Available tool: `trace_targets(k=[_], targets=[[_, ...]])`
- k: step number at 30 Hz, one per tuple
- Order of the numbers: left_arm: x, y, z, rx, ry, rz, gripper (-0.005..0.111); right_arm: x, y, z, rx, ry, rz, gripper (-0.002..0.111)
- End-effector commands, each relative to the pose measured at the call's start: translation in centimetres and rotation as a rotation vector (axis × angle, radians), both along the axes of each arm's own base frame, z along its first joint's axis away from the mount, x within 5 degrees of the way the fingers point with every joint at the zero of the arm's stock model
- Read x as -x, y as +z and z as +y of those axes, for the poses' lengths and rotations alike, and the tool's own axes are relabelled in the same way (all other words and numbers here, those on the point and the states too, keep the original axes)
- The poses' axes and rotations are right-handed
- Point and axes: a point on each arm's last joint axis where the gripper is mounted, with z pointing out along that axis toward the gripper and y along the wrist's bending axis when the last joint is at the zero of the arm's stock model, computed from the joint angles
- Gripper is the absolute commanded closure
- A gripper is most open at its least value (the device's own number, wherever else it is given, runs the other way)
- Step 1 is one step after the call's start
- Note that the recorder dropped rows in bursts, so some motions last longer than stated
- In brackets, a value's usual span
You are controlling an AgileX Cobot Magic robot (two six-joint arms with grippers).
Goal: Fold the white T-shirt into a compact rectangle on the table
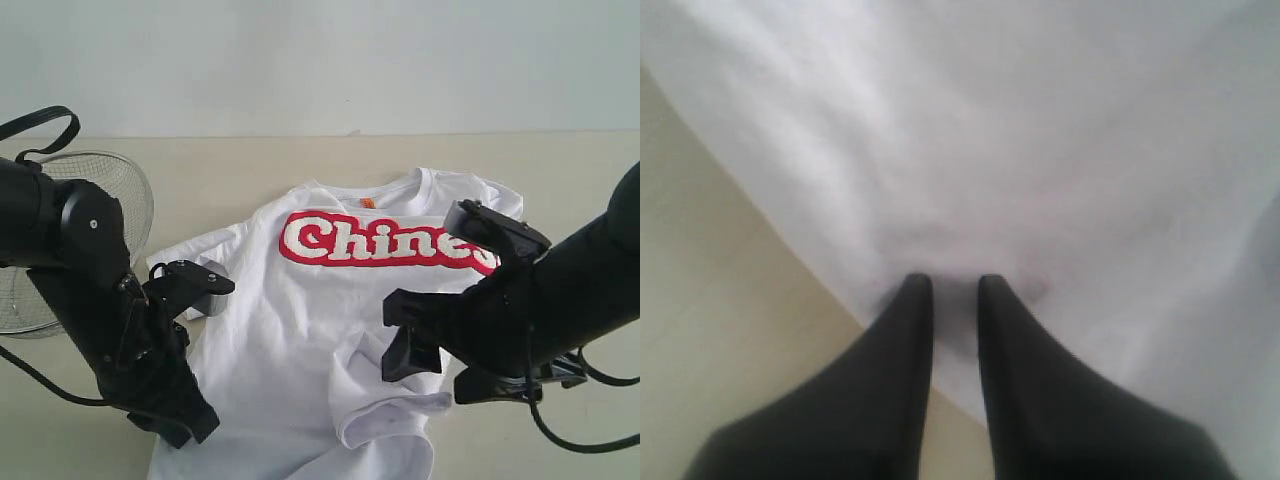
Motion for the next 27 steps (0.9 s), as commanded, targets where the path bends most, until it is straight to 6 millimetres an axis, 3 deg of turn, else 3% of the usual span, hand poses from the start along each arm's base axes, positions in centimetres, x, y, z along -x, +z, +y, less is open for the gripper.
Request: trace_targets(k=[1, 10, 20, 25, 27], targets=[[0.1, 0.4, -0.2, 0.001, -0.001, -0.005, 0.091, 0.7, -0.9, -0.6, 0.001, -0.081, 0.014, 0.042], [0.1, 0.4, -0.2, 0.001, 0.004, -0.006, 0.091, 0.7, -1.0, -0.2, -0.119, -0.181, 0.007, 0.042], [0.1, 0.4, -0.2, 0.001, 0.003, -0.004, 0.091, 0.5, -3.1, 0.0, -0.089, -0.156, 0.088, 0.042], [0.1, 0.4, -0.2, 0.001, 0.004, -0.006, 0.091, 0.4, -3.1, 0.2, -0.108, -0.142, 0.069, 0.042], [0.1, 0.4, -0.2, 0.001, 0.004, -0.006, 0.091, 0.3, -3.0, 0.3, -0.122, -0.143, 0.059, 0.048]])
